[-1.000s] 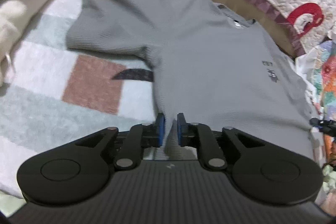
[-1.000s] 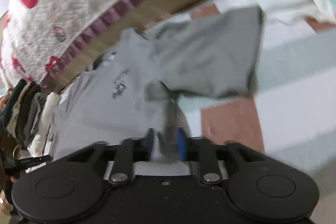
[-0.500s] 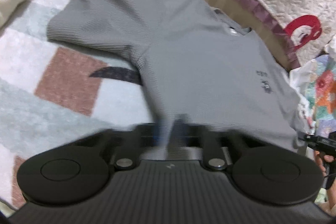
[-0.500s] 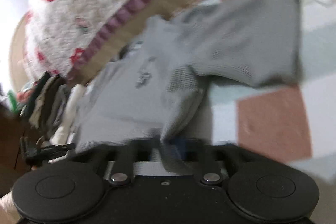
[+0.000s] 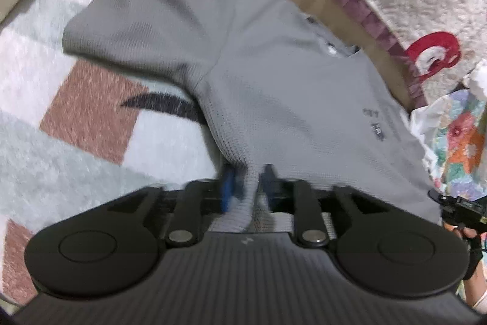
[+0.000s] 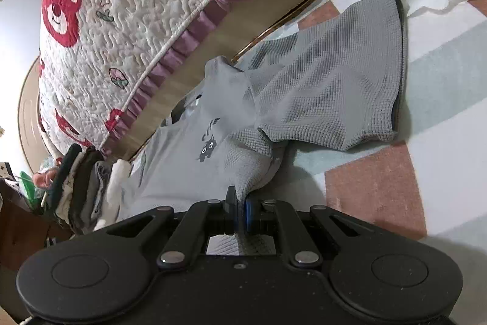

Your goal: Fold clothes

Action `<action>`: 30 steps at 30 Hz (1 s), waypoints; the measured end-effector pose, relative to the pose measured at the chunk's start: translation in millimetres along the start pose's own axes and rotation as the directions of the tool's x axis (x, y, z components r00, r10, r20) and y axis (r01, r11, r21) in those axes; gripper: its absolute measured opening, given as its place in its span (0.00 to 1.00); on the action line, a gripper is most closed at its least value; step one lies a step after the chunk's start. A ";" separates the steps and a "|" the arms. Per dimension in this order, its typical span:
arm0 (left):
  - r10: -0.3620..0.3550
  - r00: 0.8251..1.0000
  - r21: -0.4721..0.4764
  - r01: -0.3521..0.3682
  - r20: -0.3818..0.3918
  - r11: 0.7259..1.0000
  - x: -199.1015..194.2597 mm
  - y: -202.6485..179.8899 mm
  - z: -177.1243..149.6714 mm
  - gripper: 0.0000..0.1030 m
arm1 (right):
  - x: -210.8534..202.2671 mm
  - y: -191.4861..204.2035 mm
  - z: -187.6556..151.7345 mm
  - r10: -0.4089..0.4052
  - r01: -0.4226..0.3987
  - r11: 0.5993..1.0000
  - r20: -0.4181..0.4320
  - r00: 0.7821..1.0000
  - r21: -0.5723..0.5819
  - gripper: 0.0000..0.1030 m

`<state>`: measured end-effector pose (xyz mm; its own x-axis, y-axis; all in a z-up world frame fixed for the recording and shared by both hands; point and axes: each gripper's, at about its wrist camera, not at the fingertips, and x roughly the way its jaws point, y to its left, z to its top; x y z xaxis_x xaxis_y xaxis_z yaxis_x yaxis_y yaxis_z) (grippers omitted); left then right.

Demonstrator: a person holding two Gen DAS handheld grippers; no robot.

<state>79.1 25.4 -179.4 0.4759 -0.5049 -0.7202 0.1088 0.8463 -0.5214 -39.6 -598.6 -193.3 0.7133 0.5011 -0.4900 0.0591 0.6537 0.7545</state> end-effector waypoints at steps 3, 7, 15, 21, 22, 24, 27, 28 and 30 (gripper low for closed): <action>0.031 0.999 0.045 -0.031 -0.007 0.998 3.7 -8.9 2.7 0.26 | 3.0 -2.9 -0.7 0.007 -0.007 1.000 -0.018 1.000 0.009 0.09; 0.077 0.997 0.083 -0.078 0.012 0.994 10.6 -22.3 8.2 0.27 | 10.6 -4.2 -4.3 -0.001 0.002 1.000 -0.056 0.998 0.021 0.13; 0.161 0.969 0.285 -0.211 0.187 0.935 -18.4 -57.8 1.8 0.02 | 19.9 9.3 -15.1 0.047 -0.049 0.999 -0.108 0.993 -0.015 0.09; 0.012 0.981 0.140 -0.040 0.196 0.989 -41.6 -44.6 8.6 0.02 | -6.7 12.2 0.7 0.228 -0.230 0.971 0.041 0.973 0.057 0.08; -0.023 0.984 0.122 0.002 0.177 0.992 -40.0 -40.6 9.0 0.02 | -9.6 9.1 2.0 0.251 -0.254 0.964 0.052 0.967 0.079 0.08; -0.058 0.984 0.139 0.034 0.168 0.990 -38.6 -36.9 4.8 0.02 | -14.0 7.7 2.0 0.291 -0.296 0.949 0.066 0.955 0.105 0.08; -0.068 0.985 0.182 0.039 0.156 0.982 -36.1 -38.6 -0.3 0.03 | -20.3 10.0 5.4 0.297 -0.303 0.949 0.081 0.952 0.089 0.08; -0.060 0.987 0.202 0.029 0.147 0.979 -34.9 -41.7 -0.9 0.04 | -20.7 11.2 7.2 0.273 -0.278 0.958 0.078 0.959 0.069 0.08; -0.019 0.990 0.294 -0.024 0.143 0.956 -34.7 -55.9 -4.6 0.05 | -18.4 8.3 7.8 0.229 -0.234 0.971 0.076 0.970 0.056 0.08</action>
<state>52.5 -5.2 -127.4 0.5935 -0.4917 -0.6372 0.3491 0.8706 -0.3467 -46.8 -606.8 -174.5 0.7587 0.5931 -0.2696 -0.0704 0.4860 0.8711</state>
